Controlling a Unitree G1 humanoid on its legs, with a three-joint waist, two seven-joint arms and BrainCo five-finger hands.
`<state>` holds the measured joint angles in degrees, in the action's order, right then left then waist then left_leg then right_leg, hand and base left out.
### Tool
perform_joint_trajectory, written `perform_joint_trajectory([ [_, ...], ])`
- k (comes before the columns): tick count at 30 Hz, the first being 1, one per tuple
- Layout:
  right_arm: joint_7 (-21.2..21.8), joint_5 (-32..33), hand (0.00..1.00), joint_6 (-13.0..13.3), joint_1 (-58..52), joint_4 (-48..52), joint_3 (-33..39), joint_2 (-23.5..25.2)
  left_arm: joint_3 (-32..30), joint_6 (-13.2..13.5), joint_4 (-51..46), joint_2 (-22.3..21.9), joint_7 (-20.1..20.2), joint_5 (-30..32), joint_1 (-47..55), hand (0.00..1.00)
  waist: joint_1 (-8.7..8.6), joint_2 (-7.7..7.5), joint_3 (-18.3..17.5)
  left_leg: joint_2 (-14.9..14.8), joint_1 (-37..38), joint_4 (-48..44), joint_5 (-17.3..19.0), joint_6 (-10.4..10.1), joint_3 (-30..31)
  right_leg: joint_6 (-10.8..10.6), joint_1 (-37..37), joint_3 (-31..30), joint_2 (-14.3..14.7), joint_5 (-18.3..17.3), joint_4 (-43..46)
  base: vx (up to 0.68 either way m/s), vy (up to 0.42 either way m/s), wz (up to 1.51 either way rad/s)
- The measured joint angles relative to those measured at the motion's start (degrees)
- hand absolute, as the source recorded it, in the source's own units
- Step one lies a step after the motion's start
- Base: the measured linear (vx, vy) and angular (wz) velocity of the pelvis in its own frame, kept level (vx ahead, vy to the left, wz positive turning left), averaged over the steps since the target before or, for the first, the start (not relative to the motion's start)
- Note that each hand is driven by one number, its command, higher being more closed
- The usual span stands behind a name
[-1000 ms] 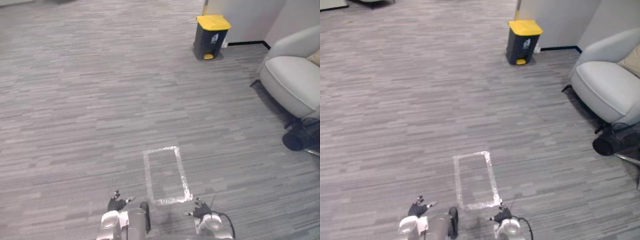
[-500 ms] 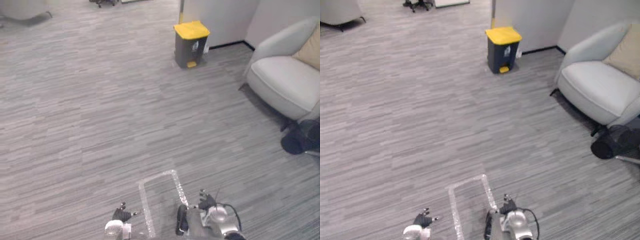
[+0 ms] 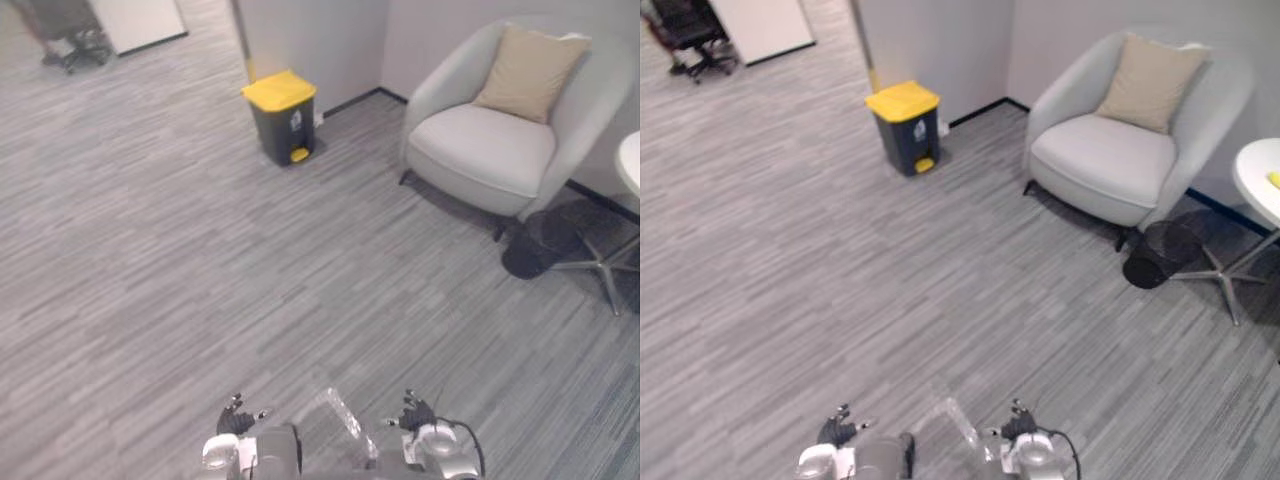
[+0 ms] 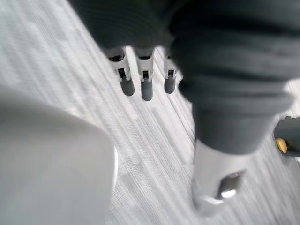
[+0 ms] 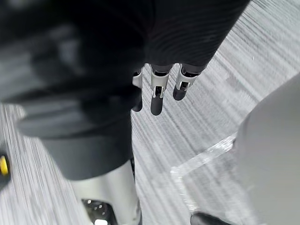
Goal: Organize the slippers on the shoe rack
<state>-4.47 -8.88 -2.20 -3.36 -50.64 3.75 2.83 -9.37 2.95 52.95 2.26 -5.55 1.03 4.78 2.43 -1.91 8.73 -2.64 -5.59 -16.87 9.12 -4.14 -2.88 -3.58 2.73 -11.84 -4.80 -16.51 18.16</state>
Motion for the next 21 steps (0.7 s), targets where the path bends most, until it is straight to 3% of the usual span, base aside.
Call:
perform_joint_trajectory([
  [2,0.1,0.0,0.0,-0.1,0.0,0.0,-0.6,0.5,0.1,0.0,0.0,0.4,0.0,0.0,0.1,0.0,0.04,-0.69,-0.4,0.0,1.9,1.2,0.5,0.9,-3.3,-1.8,-1.2,1.0,-0.9,1.1,1.5,0.14,0.244,-1.22],
  [3,0.2,0.0,0.0,0.1,0.1,-0.3,-1.5,0.6,0.3,0.0,0.8,0.6,0.0,0.0,0.1,0.0,-0.03,-0.68,-0.4,-0.4,4.9,3.6,0.4,1.8,-7.4,-2.4,-3.8,6.5,-2.3,2.5,4.8,0.11,0.243,-1.3],
  [5,0.2,-0.1,0.0,0.2,0.8,-1.2,-2.0,0.4,0.9,0.0,1.2,0.8,-0.1,-0.1,0.2,0.0,-0.05,-0.6,-0.4,-0.5,7.1,6.1,-0.1,2.2,-10.5,-1.6,-5.0,15.8,-4.8,2.9,7.2,0.07,0.161,-1.04],
  [6,0.6,-0.2,0.0,0.2,2.2,-3.5,-2.5,0.2,2.2,-0.1,2.0,1.2,-0.1,-0.4,0.1,0.0,-0.1,-0.15,-0.5,-0.3,9.9,8.5,-0.4,2.2,-13.3,0.4,-4.8,29.2,-7.8,4.1,5.9,0.09,0.122,-0.8],
  [7,0.6,-0.2,0.0,0.2,2.3,-3.9,-2.7,0.2,2.6,0.0,2.2,1.2,-0.1,-0.4,0.1,0.0,-0.15,-0.08,-0.6,-0.3,10.1,8.7,-0.4,2.2,-13.8,0.5,-4.5,30.9,-7.9,4.3,5.2,0.13,0.106,-1.0],
  [8,0.9,-0.2,0.0,0.3,2.9,-5.0,-3.6,-0.6,3.9,0.0,2.9,1.4,-0.1,-0.4,-0.4,0.0,-0.16,0.28,-0.6,-0.1,10.6,9.1,-0.4,2.2,-15.1,0.7,-3.3,36.2,-7.9,4.4,1.7,0.1,0.023,-0.54],
  [12,1.0,-0.3,0.0,0.7,4.9,-6.7,-3.9,-3.3,6.4,-0.4,4.0,0.9,0.3,-0.4,-1.2,0.0,-0.99,2.84,0.1,-0.6,12.0,10.6,-0.7,1.8,-17.1,1.0,-2.0,34.5,-5.7,6.0,-2.6,0.07,0.003,-0.44],
  [14,1.0,-0.2,0.0,0.7,4.7,-6.7,-3.8,-4.0,6.9,-0.6,4.0,0.8,0.6,-0.1,-1.3,0.0,-1.2,3.08,0.0,-1.0,11.9,9.4,-0.7,1.8,-16.9,1.0,0.0,34.7,-4.5,7.2,-5.8,0.08,-0.031,-0.1],
  [16,1.0,-0.2,0.0,0.7,4.3,-6.8,-3.8,-4.5,6.9,-0.6,3.6,1.0,0.8,-0.1,-1.5,0.0,-1.22,2.23,0.6,-2.6,10.2,3.1,0.2,0.6,-16.9,1.1,2.6,34.6,-3.4,8.5,-9.8,0.04,-0.09,-0.03],
  [18,0.9,0.0,0.0,0.7,3.9,-6.7,-3.7,-4.9,6.7,-0.6,2.1,1.4,0.8,-0.1,-1.9,0.0,-0.52,1.84,1.4,-7.2,4.2,-14.2,1.0,-0.7,-16.8,1.3,4.9,32.5,-1.9,8.9,-12.1,-0.01,-0.077,-0.4],
  [19,0.9,0.0,0.0,0.7,3.7,-6.5,-3.7,-5.2,6.7,-0.6,1.9,1.2,0.8,0.0,-2.0,0.0,-0.33,2.22,1.5,-8.1,3.5,-16.7,1.0,-0.7,-16.8,1.4,5.0,31.8,-1.5,8.9,-12.1,0.03,-0.01,-0.79],
  [20,0.8,0.0,0.0,0.7,3.5,-6.3,-3.2,-5.7,6.3,-0.6,1.6,0.5,0.8,0.0,-1.9,0.0,-0.03,3.52,1.9,-10.0,2.4,-22.3,0.7,-0.4,-16.6,1.7,5.7,29.4,-0.3,8.8,-12.2,0.05,0.051,-1.01],
  [21,0.5,0.0,0.0,0.7,3.6,-6.4,-1.6,-5.6,6.1,-0.6,1.6,0.7,0.8,0.1,-2.0,0.0,0.32,3.2,2.3,-9.2,1.7,-24.5,0.3,1.4,-13.9,2.0,6.2,26.5,-0.7,8.7,-11.9,0.08,0.07,-1.0],
])
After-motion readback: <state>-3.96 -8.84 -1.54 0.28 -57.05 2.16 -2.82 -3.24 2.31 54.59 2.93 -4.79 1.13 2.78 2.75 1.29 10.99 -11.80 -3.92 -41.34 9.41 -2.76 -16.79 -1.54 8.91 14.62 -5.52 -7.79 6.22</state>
